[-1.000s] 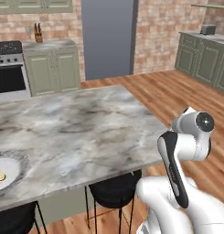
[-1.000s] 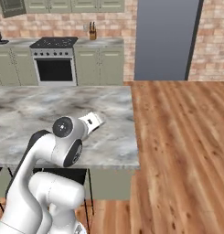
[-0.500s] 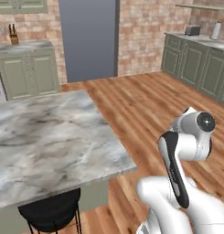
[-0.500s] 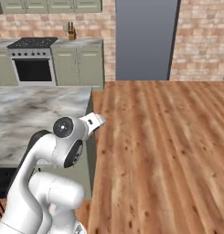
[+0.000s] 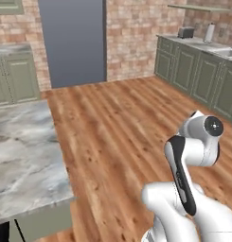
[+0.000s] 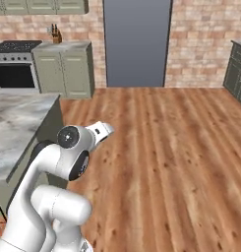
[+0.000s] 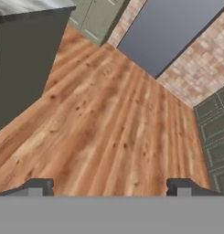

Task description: Move the hot dog bun to the plate on the dining table and place the condiment next to that plate. Then navigate to the fridge and take the sausage and place it on the plate as well.

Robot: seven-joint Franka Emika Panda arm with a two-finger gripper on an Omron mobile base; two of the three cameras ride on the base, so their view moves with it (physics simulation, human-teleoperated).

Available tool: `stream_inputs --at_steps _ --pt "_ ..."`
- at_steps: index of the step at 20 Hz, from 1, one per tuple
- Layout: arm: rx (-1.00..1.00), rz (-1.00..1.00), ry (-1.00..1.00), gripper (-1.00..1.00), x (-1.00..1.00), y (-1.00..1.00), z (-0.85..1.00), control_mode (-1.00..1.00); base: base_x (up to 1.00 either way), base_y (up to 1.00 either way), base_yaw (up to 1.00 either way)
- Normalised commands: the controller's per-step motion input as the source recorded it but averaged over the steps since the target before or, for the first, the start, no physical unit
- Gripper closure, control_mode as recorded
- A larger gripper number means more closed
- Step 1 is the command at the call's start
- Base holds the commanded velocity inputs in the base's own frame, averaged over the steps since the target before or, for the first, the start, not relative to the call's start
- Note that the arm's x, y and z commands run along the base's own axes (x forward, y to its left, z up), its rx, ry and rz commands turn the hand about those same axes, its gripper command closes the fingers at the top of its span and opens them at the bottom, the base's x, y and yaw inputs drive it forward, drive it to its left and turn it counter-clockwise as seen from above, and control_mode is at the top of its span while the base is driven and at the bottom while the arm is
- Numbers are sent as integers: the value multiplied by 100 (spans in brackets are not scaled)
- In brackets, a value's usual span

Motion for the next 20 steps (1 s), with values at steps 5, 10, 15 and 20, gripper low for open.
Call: stream_inputs --at_steps 5,10,15,20 --pt "0 0 0 -100 0 0 0 100 89 -87 17" --pt "0 0 0 -100 0 0 0 100 100 -42 28" --pt "0 0 0 -100 0 0 0 100 100 -28 31" --pt "0 0 0 -100 0 0 0 100 100 -26 33"
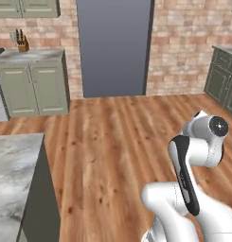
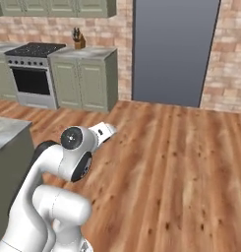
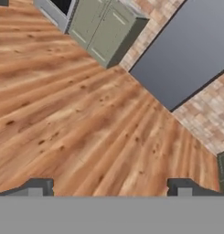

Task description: Move the hot dog bun to the plate on the dining table and place the condiment next to that plate. Then navigate to the fridge and take the sausage and place it on the plate as well.

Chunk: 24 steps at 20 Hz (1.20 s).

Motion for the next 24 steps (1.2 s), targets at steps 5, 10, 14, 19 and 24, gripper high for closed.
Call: stream_inputs --at_steps 5,10,14,19,24 --pt "0 0 0 -100 0 0 0 100 100 -31 32" --pt "0 0 0 -100 0 0 0 100 100 -42 34" --pt "0 0 0 -100 0 0 0 100 100 -51 35" --pt "0 0 0 -100 0 0 0 100 100 -48 36" --pt "0 0 0 -100 0 0 0 100 100 -44 37"
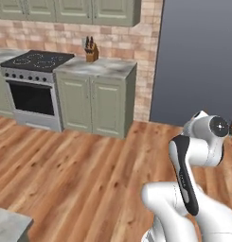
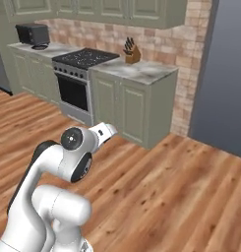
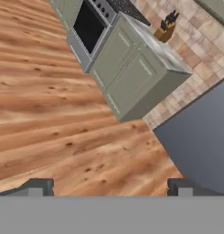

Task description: Move the hot dog bun to the plate on the dining table and place the condiment next to that plate. Then navigate to the fridge and take the sausage and place it on the plate as well.

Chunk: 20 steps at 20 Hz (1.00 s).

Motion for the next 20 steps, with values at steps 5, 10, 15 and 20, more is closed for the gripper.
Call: stream_inputs --at_steps 5,10,15,20 --pt "0 0 0 -100 0 0 0 100 100 -43 39" --pt "0 0 0 -100 0 0 0 100 100 -29 40" --pt "0 0 0 -100 0 0 0 100 100 -5 29" --pt "0 0 0 -100 0 0 0 100 100 15 15"
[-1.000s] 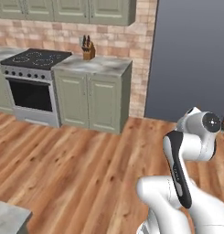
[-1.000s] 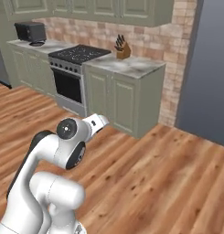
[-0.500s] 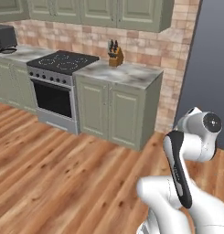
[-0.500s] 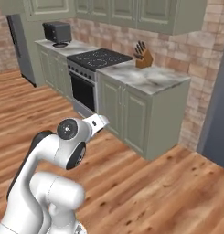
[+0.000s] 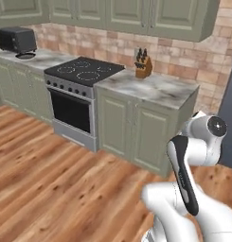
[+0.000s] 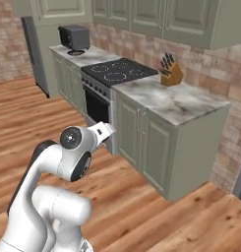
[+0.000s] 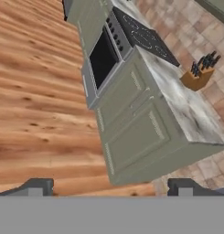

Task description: Move the hot dog bun to the plate on the dining table and place the condiment next to that plate. Then navigate to the fridge and take the sausage and place it on the plate as well.

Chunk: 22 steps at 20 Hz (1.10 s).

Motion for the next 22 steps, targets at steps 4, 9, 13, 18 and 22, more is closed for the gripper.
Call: stream_inputs --at_steps 4,9,13,18,22 --pt "0 0 0 -100 0 0 0 100 100 45 6" --pt "0 0 0 -100 0 0 0 100 86 77 2" --pt "0 0 0 -100 0 0 0 100 68 85 0" --pt "0 0 0 -100 0 0 0 100 75 99 -1" --pt "0 0 0 -100 0 0 0 100 78 96 -3"
